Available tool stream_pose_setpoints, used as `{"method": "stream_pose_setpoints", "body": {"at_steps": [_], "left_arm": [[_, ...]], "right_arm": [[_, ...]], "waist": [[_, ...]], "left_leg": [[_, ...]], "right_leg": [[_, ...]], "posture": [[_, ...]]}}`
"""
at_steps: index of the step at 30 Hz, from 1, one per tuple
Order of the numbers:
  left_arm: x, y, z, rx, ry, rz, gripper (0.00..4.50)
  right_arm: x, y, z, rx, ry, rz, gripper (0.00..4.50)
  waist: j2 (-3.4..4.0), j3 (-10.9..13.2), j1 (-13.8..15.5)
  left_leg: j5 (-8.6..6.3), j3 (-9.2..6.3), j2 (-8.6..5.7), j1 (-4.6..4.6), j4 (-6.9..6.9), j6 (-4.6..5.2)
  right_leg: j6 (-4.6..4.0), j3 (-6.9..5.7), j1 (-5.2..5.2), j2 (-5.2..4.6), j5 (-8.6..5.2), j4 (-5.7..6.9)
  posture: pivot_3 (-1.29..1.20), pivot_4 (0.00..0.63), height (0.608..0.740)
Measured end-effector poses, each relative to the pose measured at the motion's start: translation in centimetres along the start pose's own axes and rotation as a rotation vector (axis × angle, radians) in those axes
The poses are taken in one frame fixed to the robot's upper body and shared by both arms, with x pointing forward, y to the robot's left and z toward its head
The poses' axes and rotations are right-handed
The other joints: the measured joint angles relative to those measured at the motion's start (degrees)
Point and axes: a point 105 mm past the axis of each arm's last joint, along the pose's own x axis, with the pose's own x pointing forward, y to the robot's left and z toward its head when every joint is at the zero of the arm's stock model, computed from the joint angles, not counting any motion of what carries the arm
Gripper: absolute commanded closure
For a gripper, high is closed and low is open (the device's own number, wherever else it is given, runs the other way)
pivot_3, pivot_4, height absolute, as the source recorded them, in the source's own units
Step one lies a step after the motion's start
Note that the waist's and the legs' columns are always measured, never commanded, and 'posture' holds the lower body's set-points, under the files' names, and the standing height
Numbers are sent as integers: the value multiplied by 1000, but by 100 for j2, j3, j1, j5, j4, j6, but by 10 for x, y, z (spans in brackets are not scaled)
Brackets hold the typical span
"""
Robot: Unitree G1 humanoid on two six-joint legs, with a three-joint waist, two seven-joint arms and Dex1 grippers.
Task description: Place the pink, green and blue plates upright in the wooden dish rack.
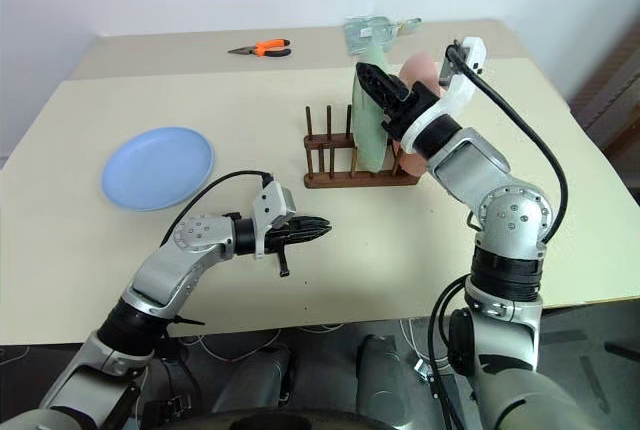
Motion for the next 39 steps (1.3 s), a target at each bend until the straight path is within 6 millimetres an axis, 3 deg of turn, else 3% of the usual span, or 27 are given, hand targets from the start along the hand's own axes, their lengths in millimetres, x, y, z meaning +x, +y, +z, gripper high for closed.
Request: {"method": "stream_pose_setpoints", "body": {"at_steps": [3, 7, 9, 12, 13, 14, 16, 19, 22, 24, 26, 29, 36, 39], "left_arm": [[-4, 5, 3, -41, -24, 18, 1964], [-13, 15, 12, -39, -58, 86, 53], [-29, 34, 20, -58, -106, 219, 53], [-68, 71, 28, -100, -176, 469, 0], [-84, 84, 30, -104, -193, 576, 0], [-100, 95, 30, -110, -204, 671, 0], [-139, 123, 28, -128, -197, 908, 0], [-199, 153, 13, -201, -101, 1258, 0], [-242, 159, -14, -328, 21, 1487, 0], [-257, 155, -33, -441, 73, 1559, 0], [-259, 149, -47, -554, 83, 1562, 0], [-232, 137, -67, -752, 75, 1428, 826], [-232, 132, -71, -888, -54, 1470, 4325], [-228, 138, -59, -855, -113, 1447, 4429]], "right_arm": [[0, -1, 9, -168, -3, -4, 1613], [-2, 7, 38, -474, -55, 10, 1613], [-5, 12, 57, -626, -93, 25, 1613], [-9, 29, 76, -727, -141, 101, 807], [-9, 39, 77, -768, -135, 149, 320], [-9, 48, 71, -809, -109, 199, 17], [-7, 71, 44, -901, -19, 336, 17], [-5, 90, -17, -950, 132, 525, 17], [-7, 88, -68, -928, 261, 604, 17], [-8, 87, -84, -940, 291, 624, 17], [-8, 86, -91, -959, 297, 630, 17], [-11, 83, -98, -949, 304, 625, 0], [-13, 72, -103, -966, 325, 580, 0], [-12, 68, -99, -965, 321, 553, 0]], "waist": [[1, 0, 0], [0, 1, 0], [-2, 2, 1], [-2, 2, -28], [-1, 2, -29], [-1, 2, -28], [-4, 1, -24], [-24, -10, -7], [-37, -3, 21], [-44, 1, 29], [-55, -1, 36], [-61, -4, 33], [-62, -4, 14], [-66, -6, 26]], "left_leg": [[0, 2, 0, -1, 0, 0], [0, 3, 0, -1, 0, 0], [0, 2, 2, -2, 0, 0], [0, 3, 7, 4, -4, 0], [0, 3, 7, 4, -5, -1], [0, 2, 8, 5, -7, -1], [0, -1, 9, 5, -6, -1], [0, -4, 6, 6, -1, -2], [1, -8, -8, -1, 1, -5], [2, -11, -12, -5, 3, -7], [4, -17, -11, -5, 3, -12], [6, -22, -10, -1, 0, -18], [8, -22, -7, 5, -2, -24], [9, -20, -8, 5, -1, -25]], "right_leg": [[7, 0, -1, 0, -2, -1], [25, 0, 1, 0, -12, -3], [26, 0, -1, 0, -13, -4], [27, -1, -1, 2, -12, -3], [27, 0, -2, 3, -12, -3], [27, -1, -2, 3, -11, -3], [28, -3, -2, 6, -12, -2], [31, -3, 3, 5, -12, -2], [30, -3, 1, -6, -11, -2], [17, -3, -2, -10, -2, -1], [16, -8, -2, -10, -2, 0], [16, -14, 1, -9, -2, 5], [21, -14, 1, -7, -6, 9], [20, -14, 5, -8, -5, 6]], "posture": [[0, 150, 740], [0, 150, 740], [0, 150, 740], [0, 150, 740], [0, 150, 740], [0, 150, 740], [0, 150, 740], [0, 150, 740], [0, 150, 740], [0, 150, 740], [0, 150, 740], [0, 150, 740], [0, 150, 740], [0, 150, 740]]}}
